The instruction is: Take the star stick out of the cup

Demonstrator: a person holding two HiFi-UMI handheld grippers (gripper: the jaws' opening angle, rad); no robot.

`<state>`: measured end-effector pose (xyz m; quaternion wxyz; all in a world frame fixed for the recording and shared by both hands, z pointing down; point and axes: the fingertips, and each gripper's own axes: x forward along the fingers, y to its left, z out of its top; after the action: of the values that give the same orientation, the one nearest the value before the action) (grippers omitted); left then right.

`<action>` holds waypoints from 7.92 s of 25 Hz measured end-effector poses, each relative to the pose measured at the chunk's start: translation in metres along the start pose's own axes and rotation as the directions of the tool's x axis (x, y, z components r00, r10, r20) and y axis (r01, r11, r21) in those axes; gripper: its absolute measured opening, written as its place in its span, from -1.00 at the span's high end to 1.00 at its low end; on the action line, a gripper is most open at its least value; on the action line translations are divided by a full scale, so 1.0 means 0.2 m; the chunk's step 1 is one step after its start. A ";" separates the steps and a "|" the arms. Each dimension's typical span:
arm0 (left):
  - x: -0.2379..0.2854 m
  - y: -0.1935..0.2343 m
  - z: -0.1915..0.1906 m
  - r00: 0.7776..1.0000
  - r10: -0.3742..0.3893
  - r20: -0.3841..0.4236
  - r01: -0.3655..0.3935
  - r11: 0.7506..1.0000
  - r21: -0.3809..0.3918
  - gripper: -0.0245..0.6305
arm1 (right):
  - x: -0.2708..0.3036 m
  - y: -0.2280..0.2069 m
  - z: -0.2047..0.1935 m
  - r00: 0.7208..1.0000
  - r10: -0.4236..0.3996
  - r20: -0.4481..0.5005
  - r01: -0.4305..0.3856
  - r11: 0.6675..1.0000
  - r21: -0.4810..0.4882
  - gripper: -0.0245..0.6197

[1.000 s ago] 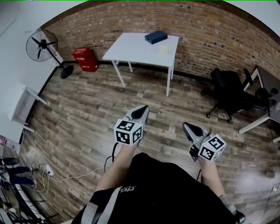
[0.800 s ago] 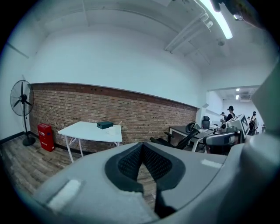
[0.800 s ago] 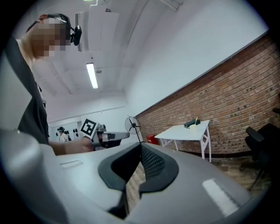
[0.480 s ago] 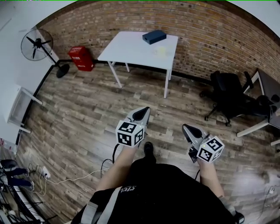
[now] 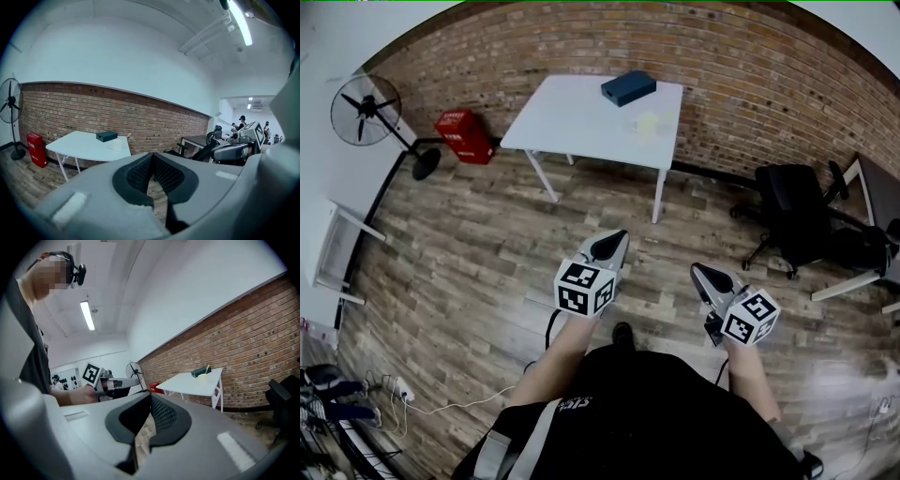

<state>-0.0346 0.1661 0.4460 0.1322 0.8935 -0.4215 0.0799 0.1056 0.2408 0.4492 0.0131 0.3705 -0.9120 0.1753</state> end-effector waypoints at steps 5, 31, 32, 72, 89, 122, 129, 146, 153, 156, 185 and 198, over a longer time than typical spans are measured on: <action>0.09 0.21 0.07 1.000 0.000 0.007 0.000 1.000 -0.014 0.91 | 0.20 -0.10 0.05 1.000 -0.022 -0.019 0.022 1.000 -0.020 0.92; 0.67 0.86 0.25 1.000 0.012 0.020 -0.011 0.998 -0.066 0.91 | 0.88 -0.62 0.23 0.995 0.012 -0.096 -0.017 0.999 -0.046 0.79; 0.73 0.89 0.27 1.000 0.020 0.022 -0.019 0.998 -0.066 0.91 | 0.92 -0.68 0.25 0.995 0.017 -0.093 -0.021 0.999 -0.044 0.79; 1.83 1.62 0.56 0.999 -0.028 -0.020 0.025 0.988 -0.150 0.91 | 1.68 -1.77 0.76 0.990 -0.081 -0.115 0.077 0.996 -0.042 0.70; 2.17 1.65 0.46 0.991 -0.011 -0.133 -0.013 0.984 -0.178 0.91 | 1.85 -2.20 0.63 0.980 -0.129 -0.154 0.130 0.992 -0.007 0.46; 2.18 1.70 0.48 0.994 0.039 -0.098 -0.062 0.969 -0.241 0.91 | 2.02 -2.24 0.44 0.922 -0.126 -0.366 0.133 0.991 -0.006 0.84; 2.15 1.63 0.54 0.996 0.007 -0.088 -0.019 0.991 -0.135 0.91 | 2.01 -2.26 0.57 0.933 -0.153 -0.325 0.143 0.988 -0.054 0.87; 2.17 1.43 0.74 0.981 -0.188 -0.045 0.191 0.979 0.075 0.78 | 1.99 -2.06 0.97 0.979 -0.119 -0.163 0.094 0.984 -0.153 0.87; 2.12 1.35 0.70 0.968 -0.231 -0.100 0.244 0.958 0.148 0.73 | 1.96 -1.91 1.01 0.983 -0.112 -0.146 0.086 0.981 -0.172 0.87; 2.08 1.34 0.66 0.963 -0.230 -0.142 0.256 0.944 0.208 0.71 | 1.96 -1.84 0.99 0.983 -0.105 -0.151 0.078 0.982 -0.171 0.87; 2.05 1.10 0.58 0.940 -0.209 -0.269 0.309 0.855 0.416 0.78 | 1.92 -1.57 1.01 0.981 0.039 -0.189 -0.073 0.982 -0.176 0.87; 2.11 1.15 0.63 0.947 -0.178 -0.269 0.273 0.885 0.377 0.89 | 1.93 -1.64 1.18 0.993 0.106 -0.053 -0.114 0.976 -0.187 0.72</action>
<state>0.0584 -0.3222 0.4719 -0.0023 0.9293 -0.2702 0.2517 0.0727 -0.3137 0.3894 0.0582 0.3128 -0.9431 0.0961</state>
